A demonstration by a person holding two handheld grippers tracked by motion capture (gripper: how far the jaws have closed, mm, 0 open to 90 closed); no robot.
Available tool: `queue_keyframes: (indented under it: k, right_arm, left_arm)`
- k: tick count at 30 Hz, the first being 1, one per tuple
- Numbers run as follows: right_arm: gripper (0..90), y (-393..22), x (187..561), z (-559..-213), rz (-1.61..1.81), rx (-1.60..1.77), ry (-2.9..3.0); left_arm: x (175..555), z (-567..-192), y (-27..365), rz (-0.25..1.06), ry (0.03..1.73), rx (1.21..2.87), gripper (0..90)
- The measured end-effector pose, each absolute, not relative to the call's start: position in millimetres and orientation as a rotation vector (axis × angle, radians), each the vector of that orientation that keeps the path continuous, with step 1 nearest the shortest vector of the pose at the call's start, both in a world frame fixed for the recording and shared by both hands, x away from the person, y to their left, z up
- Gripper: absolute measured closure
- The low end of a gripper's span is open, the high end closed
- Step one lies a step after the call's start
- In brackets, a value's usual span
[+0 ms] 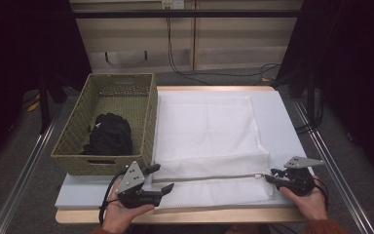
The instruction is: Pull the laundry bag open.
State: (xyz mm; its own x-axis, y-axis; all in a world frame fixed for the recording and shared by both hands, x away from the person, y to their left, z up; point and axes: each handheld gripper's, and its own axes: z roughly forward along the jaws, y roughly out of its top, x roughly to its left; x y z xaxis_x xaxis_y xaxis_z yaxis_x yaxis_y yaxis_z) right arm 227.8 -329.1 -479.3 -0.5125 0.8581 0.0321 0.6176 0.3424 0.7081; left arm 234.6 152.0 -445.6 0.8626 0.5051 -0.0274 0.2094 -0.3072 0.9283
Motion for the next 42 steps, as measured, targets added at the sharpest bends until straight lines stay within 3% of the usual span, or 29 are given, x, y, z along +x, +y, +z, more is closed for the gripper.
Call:
queue_keyframes:
  k: [8, 12, 25, 31, 42]
  right_arm:
    - [79.7, -329.4, 227.6, -479.4, 0.992, 1.343, 2.246]
    - [83.0, -331.2, 227.1, -479.1, 1.04, 1.381, 2.213]
    - [84.0, -334.3, 224.3, -467.2, 1.191, 1.409, 2.146]
    - [84.1, -332.4, 222.6, -460.2, 1.233, 1.386, 2.135]
    - [84.0, -332.9, 222.8, -451.0, 1.28, 1.377, 2.122]
  left_arm:
    - [237.8, -448.4, 137.7, 0.291, 0.506, 1.931, 28.2]
    - [239.6, -449.6, 131.0, 0.291, 0.492, 1.944, 30.7]
    - [244.9, -450.5, 109.1, 0.192, 0.461, 1.952, 36.4]
    - [251.3, -447.6, 86.6, 0.19, 0.431, 1.994, 44.5]
    - [266.3, -448.1, 45.3, 0.083, 0.436, 1.981, 44.0]
